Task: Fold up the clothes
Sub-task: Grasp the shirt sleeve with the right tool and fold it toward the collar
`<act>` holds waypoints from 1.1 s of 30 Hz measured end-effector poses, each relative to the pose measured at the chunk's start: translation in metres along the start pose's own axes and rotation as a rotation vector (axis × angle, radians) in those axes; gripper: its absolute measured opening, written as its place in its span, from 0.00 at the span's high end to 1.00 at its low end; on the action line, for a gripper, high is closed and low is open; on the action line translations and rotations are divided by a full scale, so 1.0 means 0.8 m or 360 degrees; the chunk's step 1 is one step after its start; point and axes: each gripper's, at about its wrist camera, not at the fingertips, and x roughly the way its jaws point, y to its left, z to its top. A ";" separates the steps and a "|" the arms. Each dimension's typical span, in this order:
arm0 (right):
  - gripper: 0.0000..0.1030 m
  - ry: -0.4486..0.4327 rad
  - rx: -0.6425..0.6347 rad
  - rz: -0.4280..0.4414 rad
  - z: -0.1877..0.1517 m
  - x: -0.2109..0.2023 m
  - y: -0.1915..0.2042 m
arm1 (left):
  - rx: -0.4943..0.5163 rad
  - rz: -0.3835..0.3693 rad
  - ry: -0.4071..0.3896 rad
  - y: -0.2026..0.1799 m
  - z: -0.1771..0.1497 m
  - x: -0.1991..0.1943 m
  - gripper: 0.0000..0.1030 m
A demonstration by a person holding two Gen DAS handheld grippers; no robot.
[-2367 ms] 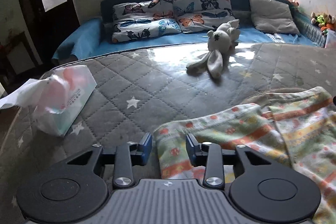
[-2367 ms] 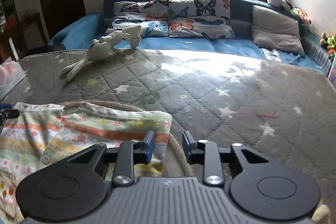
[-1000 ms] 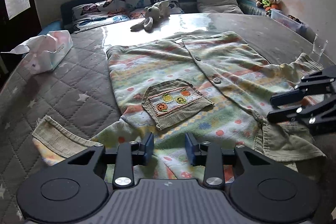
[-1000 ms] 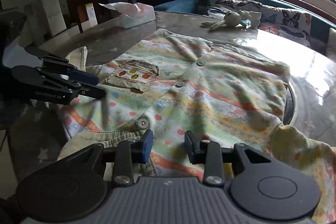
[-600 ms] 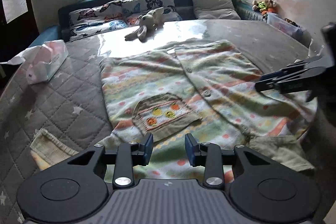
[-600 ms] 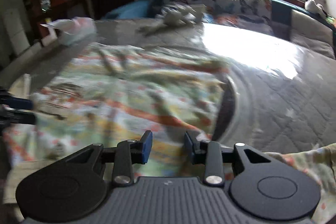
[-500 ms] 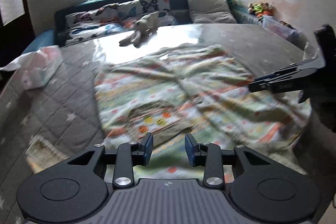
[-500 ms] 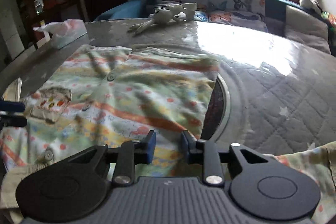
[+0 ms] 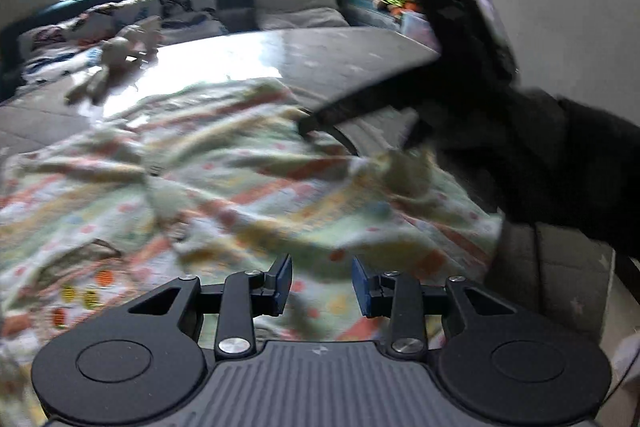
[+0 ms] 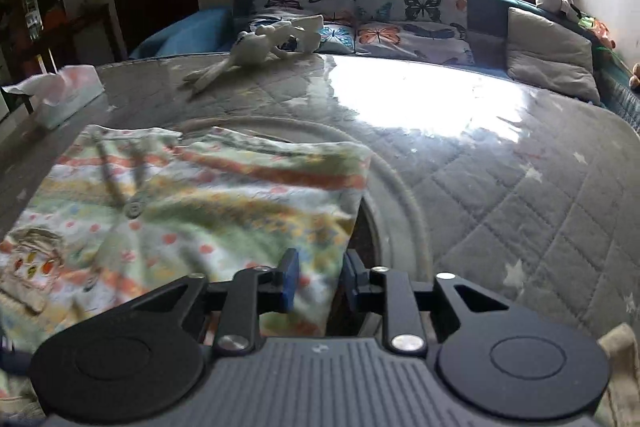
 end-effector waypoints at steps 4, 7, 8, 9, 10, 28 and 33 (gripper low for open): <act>0.89 -0.0008 0.0015 -0.0007 0.012 0.016 -0.009 | 0.0042 -0.0026 0.0014 -0.004 -0.007 0.005 0.65; 0.89 -0.0015 0.0043 -0.0002 0.022 0.028 -0.015 | 0.0047 -0.0048 0.0013 -0.003 -0.008 0.004 0.65; 0.89 -0.0018 0.0052 0.0002 0.025 0.032 -0.017 | 0.0050 -0.0053 0.0012 -0.002 -0.008 0.004 0.65; 0.89 -0.0020 0.0055 0.0003 0.028 0.036 -0.018 | 0.0055 -0.0060 0.0011 -0.002 -0.008 0.003 0.65; 0.89 -0.0022 0.0057 0.0005 0.031 0.040 -0.018 | 0.0059 -0.0067 0.0010 -0.002 -0.008 0.003 0.65; 0.99 -0.0098 -0.0004 -0.0084 0.053 0.063 -0.016 | 0.0090 -0.0128 0.0002 0.003 -0.011 0.001 0.65; 0.97 -0.0074 -0.0038 -0.0133 0.058 0.068 -0.016 | 0.0111 -0.0128 0.0000 0.000 -0.013 0.001 0.64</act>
